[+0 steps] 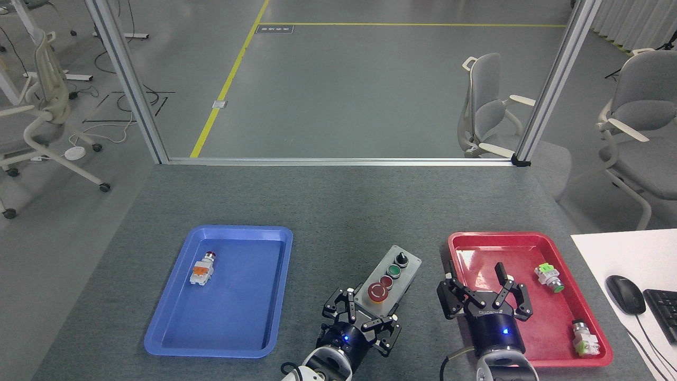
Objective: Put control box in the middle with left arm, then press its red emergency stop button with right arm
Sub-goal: 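Carry the control box out of the tray and set it between the trays, then open the left gripper and withdraw it toward the blue tray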
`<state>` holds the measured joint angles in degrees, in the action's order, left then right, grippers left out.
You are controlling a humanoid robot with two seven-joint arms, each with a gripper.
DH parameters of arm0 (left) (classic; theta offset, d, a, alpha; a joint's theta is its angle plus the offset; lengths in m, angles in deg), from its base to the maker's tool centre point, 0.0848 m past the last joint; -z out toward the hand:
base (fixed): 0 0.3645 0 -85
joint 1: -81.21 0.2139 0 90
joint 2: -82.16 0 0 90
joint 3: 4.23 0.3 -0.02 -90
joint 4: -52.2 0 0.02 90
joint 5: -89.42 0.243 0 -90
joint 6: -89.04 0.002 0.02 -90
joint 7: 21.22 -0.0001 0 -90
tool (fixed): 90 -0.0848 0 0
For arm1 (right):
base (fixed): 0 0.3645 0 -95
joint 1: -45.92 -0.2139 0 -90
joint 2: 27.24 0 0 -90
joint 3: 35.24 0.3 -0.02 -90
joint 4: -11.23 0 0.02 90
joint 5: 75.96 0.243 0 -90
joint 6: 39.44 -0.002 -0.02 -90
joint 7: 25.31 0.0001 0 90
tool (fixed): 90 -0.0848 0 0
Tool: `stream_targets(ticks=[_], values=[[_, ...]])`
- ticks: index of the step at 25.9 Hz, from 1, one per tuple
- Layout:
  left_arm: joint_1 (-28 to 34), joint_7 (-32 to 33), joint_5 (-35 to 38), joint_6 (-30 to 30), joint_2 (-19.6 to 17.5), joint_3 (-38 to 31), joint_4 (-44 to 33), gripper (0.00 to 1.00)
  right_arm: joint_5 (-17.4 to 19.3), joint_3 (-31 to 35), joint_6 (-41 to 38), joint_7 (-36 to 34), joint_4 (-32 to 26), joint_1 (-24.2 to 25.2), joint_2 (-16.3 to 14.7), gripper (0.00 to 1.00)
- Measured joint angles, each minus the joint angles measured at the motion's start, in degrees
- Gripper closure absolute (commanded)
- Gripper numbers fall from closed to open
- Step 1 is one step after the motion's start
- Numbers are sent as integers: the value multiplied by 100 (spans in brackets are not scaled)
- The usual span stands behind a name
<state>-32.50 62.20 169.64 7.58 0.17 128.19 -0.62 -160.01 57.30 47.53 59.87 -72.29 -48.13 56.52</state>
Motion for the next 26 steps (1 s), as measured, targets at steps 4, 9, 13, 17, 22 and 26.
stream_targets(ticks=[4, 9, 13, 17, 22, 26], values=[[-2, 0, -10, 8, -1, 106, 43, 70, 0, 0, -8, 1, 1, 1, -2, 3], [-2, 0, -14, 16, -1, 150, 66, 30, 0, 1, -15, 28, 0, 1, -7, 3], [-2, 0, -15, 107, -1, 156, 69, 8, -4, 1, -21, 11, 0, 1, -9, 3], [-3, -19, -15, 154, -8, 162, 33, 3, -5, 2, -23, -9, 1, 1, -9, 3], [99, -19, -8, 76, -73, 148, -90, 2, -8, 8, -23, -14, 9, 3, -1, 3], [425, -20, -5, -98, -530, 115, -704, 1, -17, 8, -23, -30, 16, 8, 14, 3]])
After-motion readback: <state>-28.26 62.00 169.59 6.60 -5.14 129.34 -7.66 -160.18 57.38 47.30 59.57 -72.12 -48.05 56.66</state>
